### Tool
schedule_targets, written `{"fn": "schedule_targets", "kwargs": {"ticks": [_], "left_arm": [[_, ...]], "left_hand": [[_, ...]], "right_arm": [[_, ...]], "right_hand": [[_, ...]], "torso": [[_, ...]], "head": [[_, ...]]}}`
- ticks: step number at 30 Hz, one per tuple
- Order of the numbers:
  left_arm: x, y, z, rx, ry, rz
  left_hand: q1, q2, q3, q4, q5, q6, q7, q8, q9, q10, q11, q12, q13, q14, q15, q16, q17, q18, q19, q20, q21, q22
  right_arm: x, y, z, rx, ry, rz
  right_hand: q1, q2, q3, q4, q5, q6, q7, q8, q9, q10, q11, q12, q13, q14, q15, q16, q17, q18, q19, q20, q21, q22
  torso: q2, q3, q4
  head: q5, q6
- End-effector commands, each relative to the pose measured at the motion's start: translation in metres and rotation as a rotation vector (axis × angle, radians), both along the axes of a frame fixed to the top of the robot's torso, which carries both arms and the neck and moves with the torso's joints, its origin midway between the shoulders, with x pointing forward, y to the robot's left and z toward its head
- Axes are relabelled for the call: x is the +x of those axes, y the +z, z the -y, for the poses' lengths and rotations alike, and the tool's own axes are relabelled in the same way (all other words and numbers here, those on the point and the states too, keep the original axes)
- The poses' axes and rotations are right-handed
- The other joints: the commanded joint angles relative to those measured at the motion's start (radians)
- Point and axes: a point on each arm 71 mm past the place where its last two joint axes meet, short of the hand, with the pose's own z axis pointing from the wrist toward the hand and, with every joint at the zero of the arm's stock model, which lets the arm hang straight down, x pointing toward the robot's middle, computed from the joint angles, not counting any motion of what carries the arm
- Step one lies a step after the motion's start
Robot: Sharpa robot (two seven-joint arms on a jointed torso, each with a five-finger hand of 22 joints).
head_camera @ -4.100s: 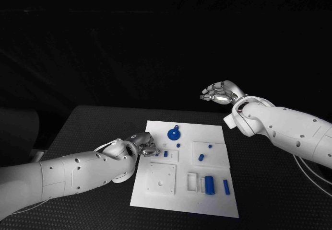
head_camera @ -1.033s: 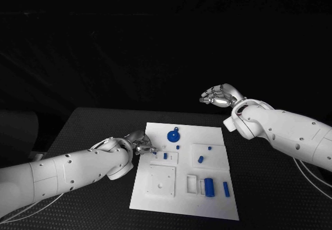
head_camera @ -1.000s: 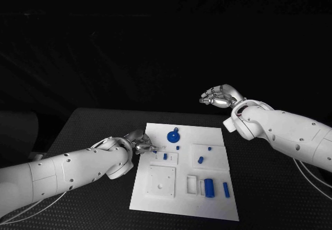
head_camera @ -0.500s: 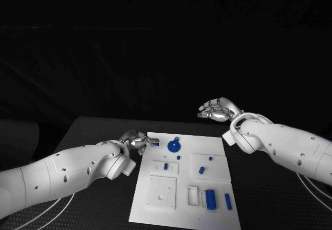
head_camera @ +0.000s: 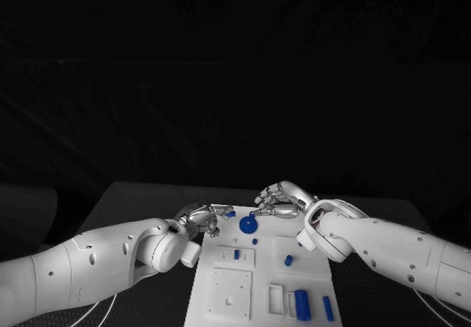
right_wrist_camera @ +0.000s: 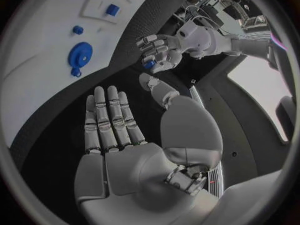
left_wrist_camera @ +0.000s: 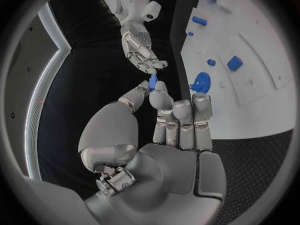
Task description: Assemble the parts on the task board
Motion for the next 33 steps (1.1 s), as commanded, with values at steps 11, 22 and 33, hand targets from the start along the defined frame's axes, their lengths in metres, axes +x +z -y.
{"fn": "schedule_targets", "kwargs": {"ticks": [11, 22, 33], "left_arm": [[-0.003, 0.005, 0.011, -0.124, -0.063, 0.004], [-0.005, 0.005, 0.014, -0.117, -0.087, 0.008], [-0.005, 0.005, 0.015, -0.107, -0.101, 0.01]], "left_hand": [[0.027, 0.041, -0.008, -0.005, -0.004, -0.002, -0.007, -0.013, 0.006, -0.029, -0.013, -0.009, -0.002, -0.004, -0.038, -0.006, -0.001, -0.015, -0.015, -0.121, -0.01, -0.001], [0.028, 0.042, -0.009, -0.006, -0.004, -0.003, -0.006, -0.015, 0.007, -0.03, -0.013, -0.009, -0.002, -0.005, -0.038, -0.006, -0.001, -0.016, -0.015, -0.121, -0.011, -0.001], [0.031, 0.042, -0.01, -0.009, -0.004, -0.003, -0.007, -0.016, 0.008, -0.03, -0.013, -0.009, -0.002, -0.005, -0.038, -0.005, 0.0, -0.016, -0.015, -0.121, -0.011, -0.001]], "right_arm": [[-0.016, -0.004, -0.023, 0.025, 0.07, -0.046], [-0.015, -0.002, -0.025, 0.056, 0.053, -0.038], [-0.018, -0.001, -0.03, 0.074, 0.079, -0.049]], "right_hand": [[-0.01, 0.008, -0.026, -0.021, -0.056, 0.008, -0.001, 0.0, 0.0, 0.011, -0.003, 0.006, -0.001, 0.014, -0.002, 0.008, 0.002, 0.015, 0.015, 0.001, -0.016, 0.018], [-0.012, 0.013, -0.028, -0.021, -0.065, 0.008, 0.0, -0.001, -0.001, 0.012, -0.003, 0.005, -0.001, 0.015, -0.002, 0.008, 0.002, 0.015, 0.017, 0.001, -0.018, 0.018], [-0.016, 0.035, -0.024, -0.013, -0.073, 0.011, -0.001, -0.001, -0.001, 0.015, -0.005, 0.006, -0.001, 0.017, -0.003, 0.009, 0.001, 0.018, 0.023, 0.002, -0.023, 0.018]], "torso": [[0.0, -0.0014, 0.0011], [0.0, -0.0004, 0.0003], [0.001, 0.0002, -0.0007]], "head": [[-0.004, -0.006], [-0.002, -0.009], [-0.001, -0.012]]}}
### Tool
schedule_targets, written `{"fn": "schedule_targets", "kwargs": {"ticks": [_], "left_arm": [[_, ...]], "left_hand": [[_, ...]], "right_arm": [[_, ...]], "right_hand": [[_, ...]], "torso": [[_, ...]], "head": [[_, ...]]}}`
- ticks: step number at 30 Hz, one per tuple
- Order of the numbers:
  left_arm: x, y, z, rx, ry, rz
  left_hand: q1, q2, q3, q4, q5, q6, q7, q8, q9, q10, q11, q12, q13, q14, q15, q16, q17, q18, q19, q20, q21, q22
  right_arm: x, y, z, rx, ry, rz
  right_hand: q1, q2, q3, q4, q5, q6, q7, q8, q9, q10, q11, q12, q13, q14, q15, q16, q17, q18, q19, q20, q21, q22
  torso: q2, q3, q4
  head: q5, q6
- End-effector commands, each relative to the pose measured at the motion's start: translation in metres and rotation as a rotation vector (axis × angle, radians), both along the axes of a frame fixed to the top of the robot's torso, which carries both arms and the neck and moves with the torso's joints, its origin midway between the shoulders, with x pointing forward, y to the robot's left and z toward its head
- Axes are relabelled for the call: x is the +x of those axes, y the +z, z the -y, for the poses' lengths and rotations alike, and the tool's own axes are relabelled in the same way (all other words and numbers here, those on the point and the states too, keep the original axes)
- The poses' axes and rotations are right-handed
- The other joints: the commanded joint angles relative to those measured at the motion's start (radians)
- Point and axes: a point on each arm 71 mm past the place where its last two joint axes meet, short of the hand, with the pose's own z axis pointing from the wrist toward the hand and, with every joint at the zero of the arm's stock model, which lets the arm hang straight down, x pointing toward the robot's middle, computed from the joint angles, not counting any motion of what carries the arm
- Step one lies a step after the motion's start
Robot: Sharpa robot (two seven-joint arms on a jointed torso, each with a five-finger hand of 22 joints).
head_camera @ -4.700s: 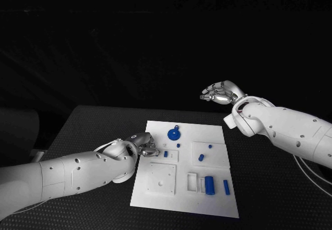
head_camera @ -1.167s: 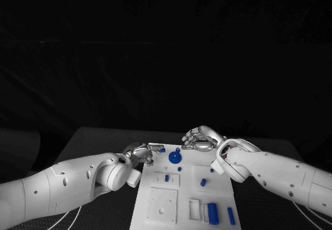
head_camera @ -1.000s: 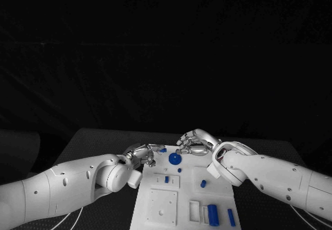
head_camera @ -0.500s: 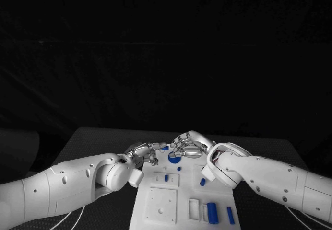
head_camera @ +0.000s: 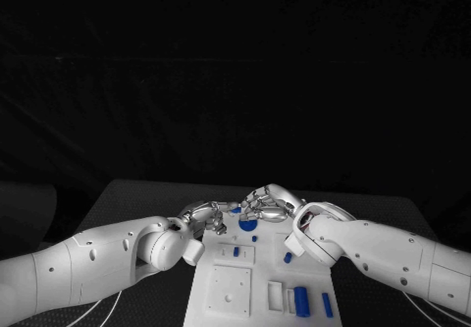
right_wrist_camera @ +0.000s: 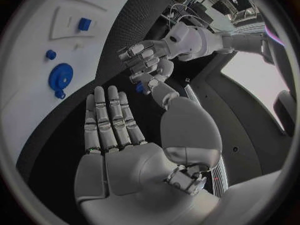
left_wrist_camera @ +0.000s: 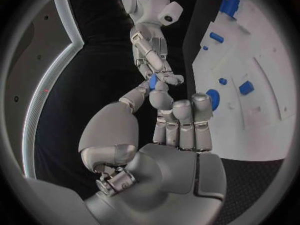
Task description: Assemble the parts on the task board
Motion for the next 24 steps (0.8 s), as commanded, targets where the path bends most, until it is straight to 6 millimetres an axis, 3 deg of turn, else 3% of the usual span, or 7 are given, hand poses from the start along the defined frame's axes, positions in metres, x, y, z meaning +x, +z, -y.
{"fn": "schedule_targets", "kwargs": {"ticks": [1, 12, 18, 24], "left_arm": [[-0.0006, 0.0016, 0.0035, -0.006, -0.027, 0.014], [0.0002, 0.0008, 0.0042, 0.016, -0.029, 0.019], [0.0, 0.0006, 0.0048, 0.019, -0.033, 0.018], [-0.0003, 0.0003, 0.0055, 0.023, -0.039, 0.015]], "left_hand": [[0.032, 0.034, 0.0, -0.008, 0.004, -0.001, -0.005, -0.002, 0.001, -0.024, -0.019, -0.004, -0.001, -0.005, -0.038, -0.005, 0.0, -0.016, -0.007, -0.123, -0.007, -0.001], [0.032, 0.034, -0.001, -0.008, 0.004, 0.0, -0.006, -0.003, 0.002, -0.024, -0.019, -0.004, -0.001, -0.005, -0.038, -0.004, 0.0, -0.016, -0.007, -0.123, -0.006, -0.001], [0.033, 0.034, -0.002, -0.008, 0.004, 0.0, -0.006, -0.004, 0.003, -0.024, -0.019, -0.004, -0.001, -0.005, -0.039, -0.004, 0.0, -0.016, -0.006, -0.123, -0.006, -0.001], [0.033, 0.034, -0.002, -0.008, 0.004, 0.0, -0.006, -0.004, 0.003, -0.024, -0.019, -0.003, -0.001, -0.005, -0.039, -0.003, 0.0, -0.016, -0.006, -0.123, -0.006, -0.001]], "right_arm": [[-0.0025, 0.0009, -0.0038, 0.02, 0.027, -0.003], [-0.0041, 0.0015, -0.006, 0.026, 0.045, -0.004], [-0.0043, 0.0014, -0.0066, 0.027, 0.049, -0.005], [-0.0045, 0.0015, -0.0076, 0.027, 0.053, -0.005]], "right_hand": [[0.002, 0.018, 0.004, 0.007, -0.011, 0.012, -0.001, 0.001, 0.0, 0.009, 0.002, 0.007, -0.001, 0.008, -0.001, 0.006, 0.001, 0.018, 0.01, 0.002, -0.008, 0.018], [0.002, 0.046, 0.018, 0.008, -0.017, 0.038, -0.011, 0.01, 0.003, 0.029, -0.008, 0.013, 0.001, 0.012, -0.002, 0.006, 0.001, 0.021, 0.017, 0.003, -0.015, 0.018], [0.004, 0.066, 0.047, 0.015, -0.041, 0.055, -0.019, 0.013, 0.002, 0.048, -0.016, 0.013, 0.0, 0.017, -0.004, 0.008, 0.0, 0.024, 0.024, 0.004, -0.023, 0.018], [0.003, 0.072, 0.064, 0.021, -0.049, 0.061, -0.022, 0.014, 0.002, 0.055, -0.018, 0.011, -0.001, 0.02, -0.005, 0.008, 0.0, 0.025, 0.027, 0.004, -0.027, 0.019]], "torso": [[0.0, 0.0005, -0.0001], [0.0, 0.0009, 0.0], [0.0, 0.0004, -0.0006], [0.0, 0.0009, -0.0003]], "head": [[0.001, -0.001], [0.004, -0.002], [0.004, -0.004], [0.004, -0.004]]}}
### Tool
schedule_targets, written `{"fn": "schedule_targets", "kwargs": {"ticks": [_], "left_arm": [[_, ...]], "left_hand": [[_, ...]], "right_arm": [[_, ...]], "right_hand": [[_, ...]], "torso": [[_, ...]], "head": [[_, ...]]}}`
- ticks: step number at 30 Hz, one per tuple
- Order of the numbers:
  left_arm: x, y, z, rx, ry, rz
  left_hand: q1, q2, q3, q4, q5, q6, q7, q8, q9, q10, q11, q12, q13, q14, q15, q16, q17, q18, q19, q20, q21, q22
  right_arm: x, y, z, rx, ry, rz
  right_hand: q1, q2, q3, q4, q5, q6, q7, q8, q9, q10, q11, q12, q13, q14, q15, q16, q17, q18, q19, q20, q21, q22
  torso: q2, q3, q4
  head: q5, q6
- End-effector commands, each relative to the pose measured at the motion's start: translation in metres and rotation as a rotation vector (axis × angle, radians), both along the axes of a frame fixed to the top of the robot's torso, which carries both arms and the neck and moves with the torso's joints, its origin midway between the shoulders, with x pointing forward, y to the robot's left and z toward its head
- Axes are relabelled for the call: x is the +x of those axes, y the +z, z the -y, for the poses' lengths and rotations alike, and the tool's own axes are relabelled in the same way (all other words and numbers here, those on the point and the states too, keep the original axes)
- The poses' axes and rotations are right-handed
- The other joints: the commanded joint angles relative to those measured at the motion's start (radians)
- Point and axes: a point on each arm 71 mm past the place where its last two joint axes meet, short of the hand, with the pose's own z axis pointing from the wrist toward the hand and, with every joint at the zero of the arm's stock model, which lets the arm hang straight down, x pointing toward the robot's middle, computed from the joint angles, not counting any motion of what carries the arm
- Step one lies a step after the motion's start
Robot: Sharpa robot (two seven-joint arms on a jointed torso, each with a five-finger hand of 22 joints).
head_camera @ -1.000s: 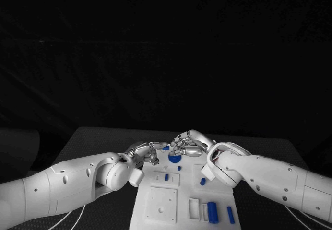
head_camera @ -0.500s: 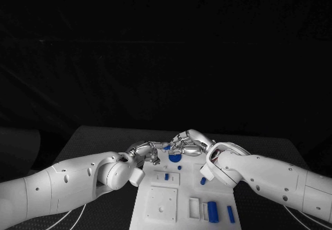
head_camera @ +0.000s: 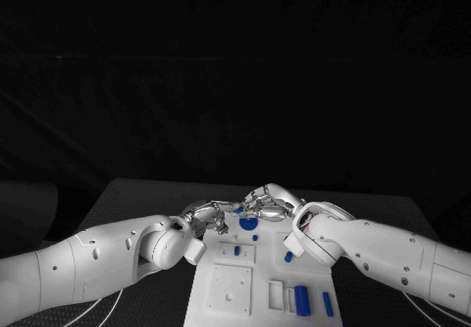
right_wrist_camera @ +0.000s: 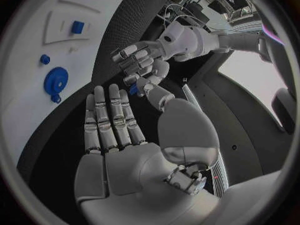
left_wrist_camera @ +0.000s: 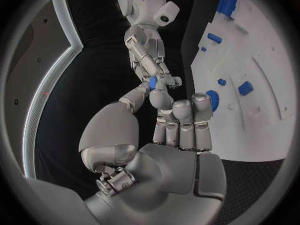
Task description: Assemble the parts on the task board
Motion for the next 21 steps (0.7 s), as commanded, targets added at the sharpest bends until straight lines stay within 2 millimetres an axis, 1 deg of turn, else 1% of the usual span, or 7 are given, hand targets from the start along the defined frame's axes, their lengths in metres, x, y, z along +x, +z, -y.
{"fn": "schedule_targets", "kwargs": {"ticks": [1, 7, 11, 13, 15, 17, 21], "left_arm": [[-0.0009, 0.0007, 0.0033, 0.002, -0.025, 0.004], [-0.0012, 0.0005, 0.0041, 0.002, -0.03, 0.0], [-0.0013, 0.0002, 0.0043, 0.004, -0.031, -0.005], [-0.0014, -0.0001, 0.0045, 0.005, -0.033, -0.009], [-0.0015, -0.0001, 0.0045, 0.005, -0.03, -0.01], [-0.0015, -0.0002, 0.0044, 0.004, -0.028, -0.012], [-0.0018, -0.0003, 0.0045, -0.001, -0.029, -0.017]], "left_hand": [[0.029, 0.03, 0.0, -0.004, 0.003, 0.003, -0.005, 0.0, 0.002, -0.021, -0.016, -0.003, -0.001, -0.004, -0.039, -0.003, 0.0, -0.016, -0.006, -0.123, -0.006, -0.001], [0.029, 0.03, -0.001, -0.004, 0.003, 0.003, -0.005, -0.001, 0.002, -0.021, -0.016, -0.003, 0.0, -0.004, -0.039, -0.003, 0.001, -0.016, -0.006, -0.123, -0.006, -0.001], [0.028, 0.03, -0.002, -0.003, 0.003, 0.003, -0.005, -0.001, 0.003, -0.02, -0.016, -0.003, 0.0, -0.004, -0.039, -0.003, 0.001, -0.016, -0.006, -0.123, -0.006, -0.001], [0.028, 0.029, -0.002, -0.003, 0.003, 0.003, -0.005, -0.002, 0.003, -0.021, -0.016, -0.003, 0.0, -0.004, -0.039, -0.003, 0.001, -0.016, -0.006, -0.123, -0.006, -0.001], [0.026, 0.029, -0.003, -0.001, 0.003, 0.003, -0.005, -0.002, 0.004, -0.021, -0.016, -0.003, 0.0, -0.005, -0.04, -0.003, 0.001, -0.016, -0.005, -0.123, -0.006, -0.001], [0.022, 0.027, -0.005, 0.004, 0.003, 0.002, -0.004, -0.005, 0.005, -0.021, -0.016, -0.004, 0.0, -0.005, -0.04, -0.003, 0.001, -0.017, -0.005, -0.123, -0.006, -0.001], [0.016, 0.023, -0.007, 0.012, 0.003, -0.014, 0.0, -0.021, 0.002, -0.024, -0.013, -0.005, 0.0, -0.008, -0.04, -0.004, 0.001, -0.017, -0.006, -0.123, -0.007, -0.001]], "right_arm": [[-0.0017, 0.0003, -0.003, 0.008, 0.027, -0.001], [-0.0019, 0.0002, -0.004, 0.006, 0.032, 0.0], [-0.0024, 0.0005, -0.0048, 0.003, 0.038, 0.005], [-0.0026, 0.0007, -0.0054, 0.0, 0.041, 0.01], [-0.0028, 0.0008, -0.0058, -0.005, 0.043, 0.015], [-0.0029, 0.0009, -0.0058, -0.01, 0.044, 0.02], [-0.003, 0.0009, -0.0059, -0.017, 0.046, 0.026]], "right_hand": [[-0.002, 0.01, 0.009, 0.0, -0.004, 0.01, 0.001, 0.005, 0.0, 0.008, 0.001, 0.003, 0.0, 0.006, 0.001, 0.004, 0.0, 0.01, 0.01, 0.001, -0.007, 0.019], [0.005, 0.019, 0.039, 0.004, -0.021, 0.019, -0.003, 0.005, -0.001, 0.019, -0.002, -0.001, -0.001, 0.011, -0.002, 0.006, 0.001, 0.012, 0.016, 0.001, -0.011, 0.02], [0.018, 0.031, 0.093, 0.013, -0.063, 0.036, -0.009, 0.007, -0.001, 0.038, -0.009, -0.003, 0.0, 0.018, -0.004, 0.008, 0.003, 0.015, 0.026, 0.003, -0.016, 0.02], [0.02, 0.033, 0.109, 0.015, -0.073, 0.041, -0.011, 0.008, -0.001, 0.043, -0.01, -0.005, 0.0, 0.018, -0.004, 0.008, 0.003, 0.016, 0.027, 0.003, -0.018, 0.021], [0.026, 0.042, 0.134, 0.018, -0.091, 0.059, -0.018, 0.015, 0.003, 0.066, -0.019, -0.002, 0.005, 0.025, -0.007, 0.012, 0.005, 0.018, 0.035, 0.003, -0.018, 0.021], [0.031, 0.051, 0.158, 0.02, -0.098, 0.073, -0.025, 0.021, 0.006, 0.086, -0.026, -0.004, 0.009, 0.034, -0.013, 0.018, 0.01, 0.021, 0.044, 0.002, -0.016, 0.022], [0.031, 0.056, 0.171, 0.018, -0.099, 0.079, -0.028, 0.026, 0.011, 0.098, -0.031, -0.005, 0.012, 0.04, -0.016, 0.023, 0.014, 0.023, 0.051, 0.002, -0.014, 0.022]], "torso": [[0.0, -0.0001, 0.0003], [0.0, -0.0002, 0.0004], [0.0, -0.0005, 0.0], [0.0, -0.0002, 0.0001], [0.0, -0.0001, 0.0004], [0.0, -0.0002, 0.0003], [0.0, -0.0005, 0.0003]], "head": [[0.0, -0.001], [0.0, -0.002], [0.0, -0.002], [0.001, -0.003], [0.0, -0.004], [0.0, -0.003], [0.0, -0.003]]}}
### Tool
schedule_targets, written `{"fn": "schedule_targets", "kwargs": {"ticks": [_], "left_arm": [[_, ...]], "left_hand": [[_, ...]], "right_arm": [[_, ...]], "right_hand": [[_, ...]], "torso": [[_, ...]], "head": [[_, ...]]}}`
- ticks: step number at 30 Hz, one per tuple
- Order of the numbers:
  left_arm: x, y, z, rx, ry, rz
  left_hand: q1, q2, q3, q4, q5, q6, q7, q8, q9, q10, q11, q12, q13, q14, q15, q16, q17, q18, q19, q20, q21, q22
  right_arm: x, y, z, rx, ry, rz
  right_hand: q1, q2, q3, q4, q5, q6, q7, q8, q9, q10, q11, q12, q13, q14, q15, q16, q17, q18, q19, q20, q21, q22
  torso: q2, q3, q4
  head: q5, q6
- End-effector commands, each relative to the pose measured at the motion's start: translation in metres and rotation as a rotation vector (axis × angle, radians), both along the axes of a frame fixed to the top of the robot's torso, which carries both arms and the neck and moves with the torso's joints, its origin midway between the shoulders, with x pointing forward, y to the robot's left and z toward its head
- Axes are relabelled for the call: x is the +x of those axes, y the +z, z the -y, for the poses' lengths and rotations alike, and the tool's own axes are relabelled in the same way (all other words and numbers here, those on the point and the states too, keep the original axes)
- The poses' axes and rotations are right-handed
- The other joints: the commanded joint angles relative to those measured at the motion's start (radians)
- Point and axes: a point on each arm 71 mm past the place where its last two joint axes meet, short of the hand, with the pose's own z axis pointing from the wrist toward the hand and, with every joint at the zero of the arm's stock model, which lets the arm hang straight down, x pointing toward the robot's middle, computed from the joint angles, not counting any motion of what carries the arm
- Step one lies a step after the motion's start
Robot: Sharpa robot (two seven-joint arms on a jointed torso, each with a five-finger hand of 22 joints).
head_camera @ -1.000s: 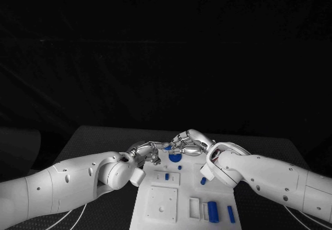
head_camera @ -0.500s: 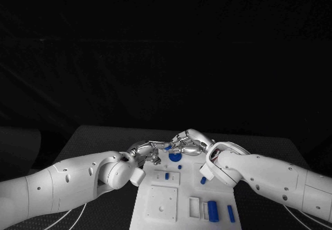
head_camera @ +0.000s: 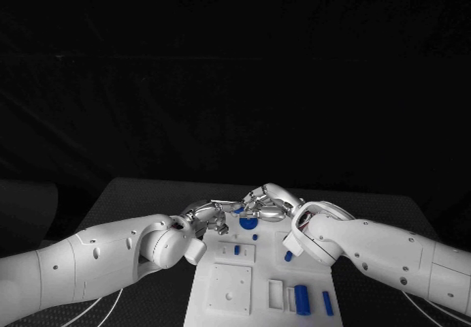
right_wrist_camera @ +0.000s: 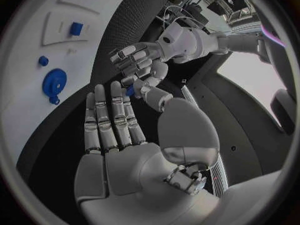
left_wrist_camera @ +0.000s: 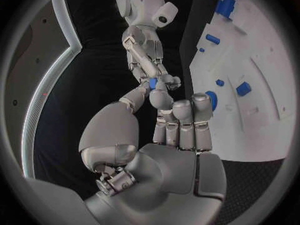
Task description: Assemble the parts on the task board
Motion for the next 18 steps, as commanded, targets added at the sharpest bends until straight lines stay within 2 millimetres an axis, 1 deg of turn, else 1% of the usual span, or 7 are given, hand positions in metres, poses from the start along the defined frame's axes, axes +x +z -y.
{"fn": "schedule_targets", "kwargs": {"ticks": [1, 4, 6, 7, 12, 15, 18], "left_arm": [[-0.0013, 0.0004, 0.0036, -0.012, -0.021, -0.009], [-0.0017, 0.0004, 0.004, -0.012, -0.024, -0.01], [-0.0019, 0.0001, 0.0043, -0.011, -0.025, -0.013], [-0.002, 0.0001, 0.0043, -0.011, -0.027, -0.015], [-0.0025, -0.0003, 0.0044, -0.009, -0.035, -0.019], [-0.0027, -0.0002, 0.0048, -0.011, -0.041, -0.019], [-0.0029, 0.0001, 0.0051, -0.016, -0.045, -0.017]], "left_hand": [[0.015, 0.021, 0.001, 0.01, 0.004, -0.025, 0.005, -0.024, -0.006, -0.025, -0.01, -0.005, 0.0, -0.009, -0.039, -0.004, 0.001, -0.016, -0.006, -0.123, -0.007, -0.001], [0.006, 0.013, -0.001, 0.02, 0.004, -0.044, 0.013, -0.052, -0.015, -0.029, -0.003, -0.004, 0.001, -0.012, -0.034, -0.004, 0.001, -0.017, -0.008, -0.123, -0.008, -0.001], [-0.006, 0.002, -0.002, 0.03, 0.005, -0.069, 0.021, -0.082, -0.027, -0.031, 0.005, -0.004, 0.002, -0.014, -0.028, -0.004, 0.001, -0.017, -0.009, -0.123, -0.009, -0.001], [-0.01, -0.002, -0.003, 0.033, 0.005, -0.072, 0.024, -0.09, -0.031, -0.032, 0.007, -0.004, 0.003, -0.014, -0.026, -0.004, 0.001, -0.017, -0.01, -0.123, -0.009, -0.001], [-0.044, -0.032, -0.008, 0.06, 0.007, -0.078, 0.03, -0.123, -0.045, -0.039, 0.013, -0.003, 0.004, -0.018, -0.02, -0.005, 0.001, -0.019, -0.012, -0.123, -0.012, -0.001], [-0.058, -0.044, -0.008, 0.073, 0.008, -0.075, 0.031, -0.132, -0.049, -0.042, 0.014, -0.003, 0.005, -0.019, -0.019, -0.005, 0.001, -0.019, -0.013, -0.123, -0.013, -0.001], [-0.08, -0.058, -0.006, 0.093, 0.011, -0.09, 0.037, -0.155, -0.056, -0.046, 0.019, -0.001, 0.006, -0.022, -0.015, -0.006, 0.002, -0.019, -0.014, -0.124, -0.015, -0.001]], "right_arm": [[-0.0021, 0.001, -0.0034, -0.014, 0.031, 0.022], [-0.0022, 0.0013, -0.0037, -0.017, 0.032, 0.027], [-0.0022, 0.0014, -0.0037, -0.016, 0.031, 0.03], [-0.002, 0.0015, -0.0035, -0.016, 0.03, 0.031], [-0.002, 0.0016, -0.0034, -0.015, 0.028, 0.033], [-0.0021, 0.0016, -0.0035, -0.015, 0.029, 0.032], [-0.0022, 0.0015, -0.0034, -0.016, 0.029, 0.031]], "right_hand": [[0.0, 0.017, 0.008, -0.002, -0.005, 0.011, -0.003, 0.008, 0.011, 0.008, -0.001, -0.006, 0.002, 0.01, -0.001, 0.005, 0.003, 0.008, 0.011, 0.0, 0.002, 0.022], [-0.001, 0.017, 0.012, -0.005, -0.005, 0.016, -0.005, 0.011, 0.014, 0.015, -0.003, -0.007, 0.003, 0.012, -0.003, 0.008, 0.006, 0.008, 0.013, 0.0, 0.002, 0.022], [-0.003, 0.018, 0.013, -0.007, -0.005, 0.017, -0.006, 0.013, 0.015, 0.018, -0.004, -0.008, 0.004, 0.012, -0.003, 0.009, 0.007, 0.008, 0.014, 0.0, 0.002, 0.022], [-0.004, 0.018, 0.013, -0.008, -0.005, 0.018, -0.007, 0.013, 0.016, 0.02, -0.005, -0.008, 0.005, 0.012, -0.003, 0.01, 0.008, 0.008, 0.014, 0.0, 0.002, 0.022], [-0.006, 0.019, 0.015, -0.009, -0.005, 0.02, -0.008, 0.015, 0.017, 0.023, -0.006, -0.009, 0.005, 0.013, -0.003, 0.011, 0.009, 0.008, 0.015, 0.0, 0.002, 0.022], [-0.006, 0.02, 0.016, -0.01, -0.005, 0.02, -0.008, 0.015, 0.018, 0.024, -0.006, -0.01, 0.006, 0.013, -0.003, 0.011, 0.01, 0.009, 0.015, 0.0, 0.002, 0.022], [-0.008, 0.02, 0.016, -0.011, -0.005, 0.021, -0.008, 0.016, 0.018, 0.026, -0.007, -0.011, 0.006, 0.013, -0.003, 0.011, 0.011, 0.009, 0.015, 0.0, 0.001, 0.022]], "torso": [[0.0, -0.0003, 0.0002], [0.0, -0.0003, 0.0], [0.0, -0.0002, 0.0001], [0.0, -0.0001, 0.0], [0.0, 0.0, -0.0002], [0.0, 0.0002, -0.0002], [0.0, 0.0002, -0.0003]], "head": [[0.0, 0.0], [0.0, 0.0], [0.0, 0.0], [0.0, -0.001], [0.0, -0.001], [0.0, -0.001], [-0.001, -0.001]]}}
